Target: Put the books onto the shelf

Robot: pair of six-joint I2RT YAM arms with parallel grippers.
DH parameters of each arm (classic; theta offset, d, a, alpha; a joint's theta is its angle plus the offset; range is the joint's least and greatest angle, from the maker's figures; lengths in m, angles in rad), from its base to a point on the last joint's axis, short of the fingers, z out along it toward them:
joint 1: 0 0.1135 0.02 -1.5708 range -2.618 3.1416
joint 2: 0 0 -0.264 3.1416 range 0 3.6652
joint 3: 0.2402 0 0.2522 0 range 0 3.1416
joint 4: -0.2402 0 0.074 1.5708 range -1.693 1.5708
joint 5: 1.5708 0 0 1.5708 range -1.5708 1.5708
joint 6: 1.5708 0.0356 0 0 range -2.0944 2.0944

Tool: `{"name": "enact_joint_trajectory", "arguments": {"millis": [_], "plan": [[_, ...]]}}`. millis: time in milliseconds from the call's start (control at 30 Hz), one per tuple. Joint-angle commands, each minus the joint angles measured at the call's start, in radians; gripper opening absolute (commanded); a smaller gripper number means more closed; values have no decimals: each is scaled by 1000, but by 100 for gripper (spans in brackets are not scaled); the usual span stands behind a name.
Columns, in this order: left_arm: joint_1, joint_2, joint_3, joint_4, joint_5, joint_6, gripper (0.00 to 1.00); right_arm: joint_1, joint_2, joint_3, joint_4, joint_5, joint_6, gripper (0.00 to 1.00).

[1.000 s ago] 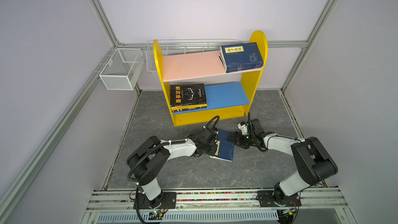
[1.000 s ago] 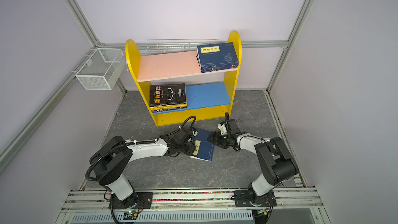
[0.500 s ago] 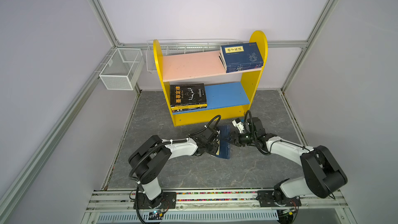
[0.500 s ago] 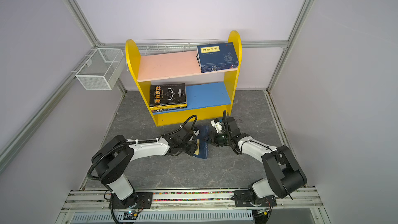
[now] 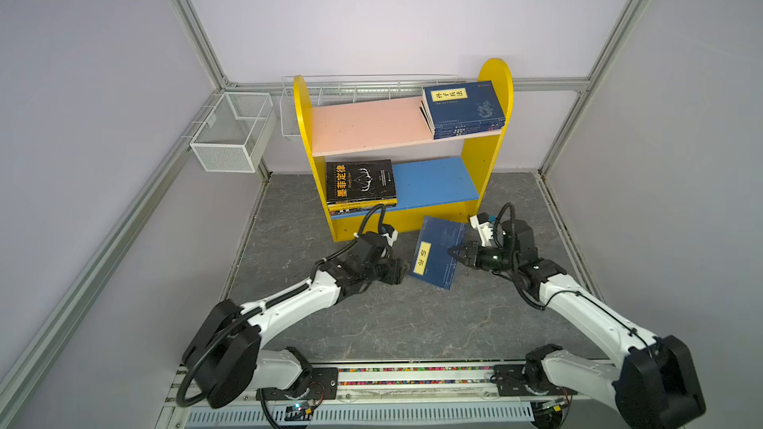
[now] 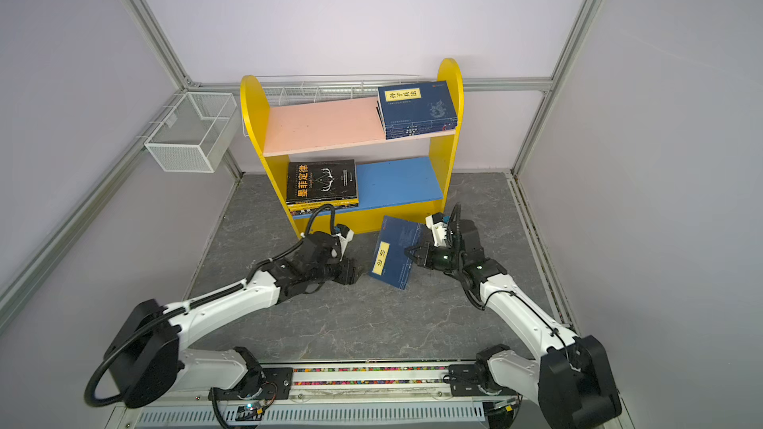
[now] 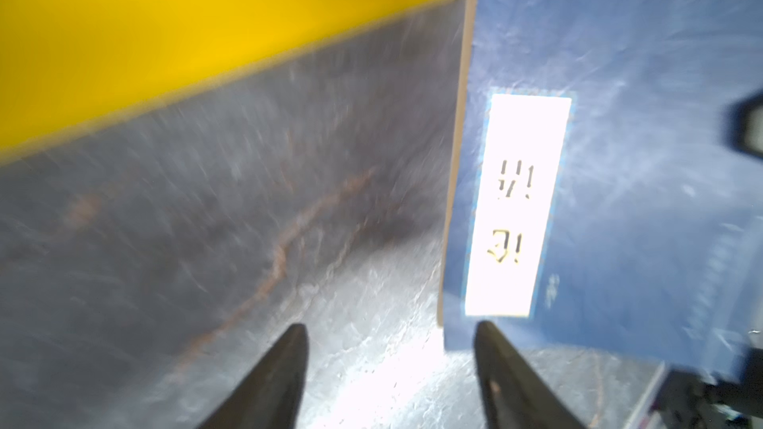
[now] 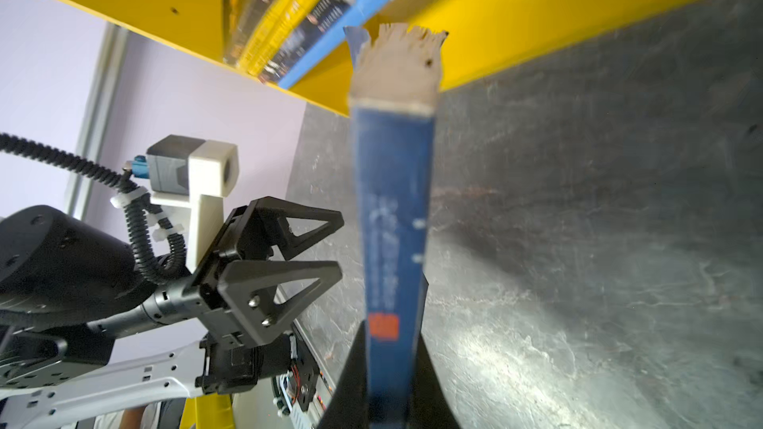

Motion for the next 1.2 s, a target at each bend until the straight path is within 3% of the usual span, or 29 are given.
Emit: {"name": "enact_joint_trajectory", "arguments": {"millis": [0, 133, 267, 567, 700, 833, 1167], "plan": [[4, -140, -55, 148, 131, -88, 77, -2, -81, 113, 35, -41, 2, 7], [5, -249, -47, 181, 246, -126, 89, -2, -117, 270, -16, -36, -38, 7], [6, -277, -14, 198, 344, -140, 93, 10, -119, 333, 54, -14, -15, 8], [6, -155, 50, 506, 472, -251, 93, 148, -89, 328, 223, 118, 7, 8], [5, -113, 96, 554, 497, -270, 89, 176, -89, 326, 237, 156, 13, 8], [5, -102, 118, 596, 471, -277, 73, 188, -91, 314, 262, 171, 40, 8], [9, -146, 155, 671, 346, -287, 0, 216, -103, 274, 227, 237, 32, 9]]}}
